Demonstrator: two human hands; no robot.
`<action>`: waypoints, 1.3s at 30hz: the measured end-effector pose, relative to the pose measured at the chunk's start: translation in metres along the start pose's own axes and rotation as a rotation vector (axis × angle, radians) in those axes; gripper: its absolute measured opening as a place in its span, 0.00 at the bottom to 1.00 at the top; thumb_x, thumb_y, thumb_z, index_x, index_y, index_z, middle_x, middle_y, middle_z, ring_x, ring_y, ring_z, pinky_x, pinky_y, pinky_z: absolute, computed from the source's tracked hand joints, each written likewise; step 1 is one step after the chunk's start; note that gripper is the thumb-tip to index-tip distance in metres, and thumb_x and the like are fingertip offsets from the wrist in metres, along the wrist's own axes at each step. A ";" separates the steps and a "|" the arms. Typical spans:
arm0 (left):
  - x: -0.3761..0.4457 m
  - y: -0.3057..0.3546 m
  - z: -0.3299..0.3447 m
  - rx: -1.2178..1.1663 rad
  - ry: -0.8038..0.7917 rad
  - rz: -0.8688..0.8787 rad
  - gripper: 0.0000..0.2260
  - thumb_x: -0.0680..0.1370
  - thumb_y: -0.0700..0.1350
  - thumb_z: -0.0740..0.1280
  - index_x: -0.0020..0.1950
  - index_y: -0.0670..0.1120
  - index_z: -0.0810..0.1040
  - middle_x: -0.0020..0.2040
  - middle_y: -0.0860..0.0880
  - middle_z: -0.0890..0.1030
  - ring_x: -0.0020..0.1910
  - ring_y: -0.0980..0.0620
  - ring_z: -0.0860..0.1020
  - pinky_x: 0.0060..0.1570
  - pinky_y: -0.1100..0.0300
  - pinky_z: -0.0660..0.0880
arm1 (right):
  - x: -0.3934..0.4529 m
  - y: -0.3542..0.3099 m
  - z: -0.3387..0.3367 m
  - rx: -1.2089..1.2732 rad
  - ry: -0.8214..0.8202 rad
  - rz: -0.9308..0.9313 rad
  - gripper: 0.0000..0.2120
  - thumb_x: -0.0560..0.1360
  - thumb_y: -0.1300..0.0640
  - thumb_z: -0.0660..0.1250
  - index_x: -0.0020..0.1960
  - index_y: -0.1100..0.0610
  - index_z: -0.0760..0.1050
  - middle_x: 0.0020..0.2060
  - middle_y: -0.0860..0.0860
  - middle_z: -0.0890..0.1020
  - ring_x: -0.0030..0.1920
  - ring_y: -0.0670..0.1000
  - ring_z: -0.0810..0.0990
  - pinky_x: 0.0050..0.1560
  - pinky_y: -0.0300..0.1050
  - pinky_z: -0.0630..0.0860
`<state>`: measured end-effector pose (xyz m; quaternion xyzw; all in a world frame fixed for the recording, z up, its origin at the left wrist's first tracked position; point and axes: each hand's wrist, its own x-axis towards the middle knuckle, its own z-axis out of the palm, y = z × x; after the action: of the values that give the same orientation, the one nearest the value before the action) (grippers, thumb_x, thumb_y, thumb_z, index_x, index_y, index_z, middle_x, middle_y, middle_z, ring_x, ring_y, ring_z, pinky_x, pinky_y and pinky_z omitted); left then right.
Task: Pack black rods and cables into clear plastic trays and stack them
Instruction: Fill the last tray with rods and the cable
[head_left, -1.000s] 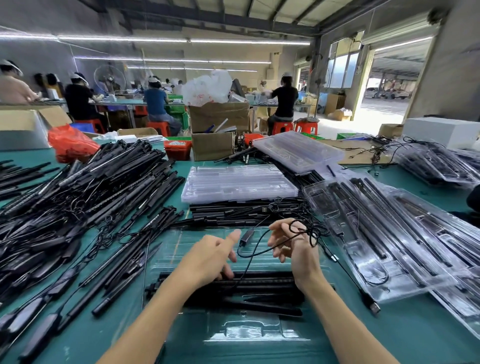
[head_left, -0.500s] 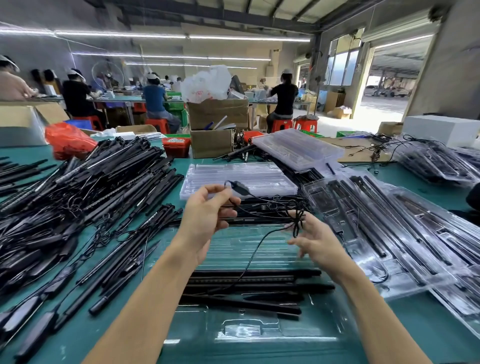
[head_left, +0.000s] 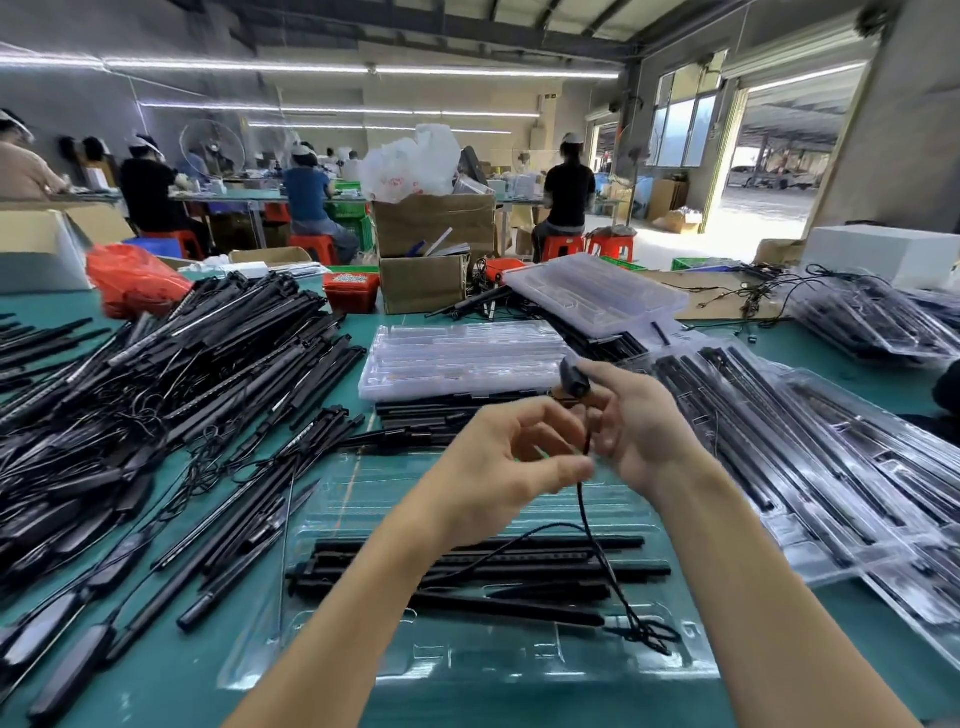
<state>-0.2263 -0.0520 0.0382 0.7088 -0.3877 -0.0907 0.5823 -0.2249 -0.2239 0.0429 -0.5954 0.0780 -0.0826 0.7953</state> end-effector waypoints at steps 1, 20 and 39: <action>-0.002 -0.004 -0.001 0.090 0.006 -0.018 0.04 0.76 0.41 0.74 0.48 0.46 0.80 0.41 0.47 0.84 0.36 0.53 0.77 0.41 0.55 0.77 | -0.002 -0.004 0.001 0.047 0.005 -0.053 0.07 0.80 0.56 0.65 0.45 0.58 0.77 0.33 0.52 0.81 0.26 0.47 0.71 0.27 0.40 0.58; -0.016 -0.013 -0.026 0.080 0.226 0.090 0.07 0.77 0.51 0.67 0.48 0.50 0.73 0.47 0.47 0.85 0.43 0.50 0.83 0.43 0.59 0.79 | -0.022 0.016 0.004 0.284 -0.336 -0.270 0.16 0.71 0.57 0.65 0.58 0.57 0.78 0.59 0.55 0.80 0.54 0.54 0.76 0.50 0.46 0.69; -0.016 0.008 -0.028 -0.239 0.507 0.092 0.08 0.77 0.53 0.66 0.40 0.52 0.74 0.38 0.54 0.78 0.38 0.56 0.75 0.40 0.61 0.75 | -0.044 0.029 -0.036 -1.275 -0.032 0.377 0.28 0.75 0.38 0.70 0.57 0.62 0.69 0.30 0.53 0.85 0.25 0.50 0.81 0.25 0.38 0.72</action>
<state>-0.2243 -0.0203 0.0484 0.6169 -0.2480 0.0711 0.7435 -0.2746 -0.2391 0.0060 -0.9266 0.2026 0.1292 0.2892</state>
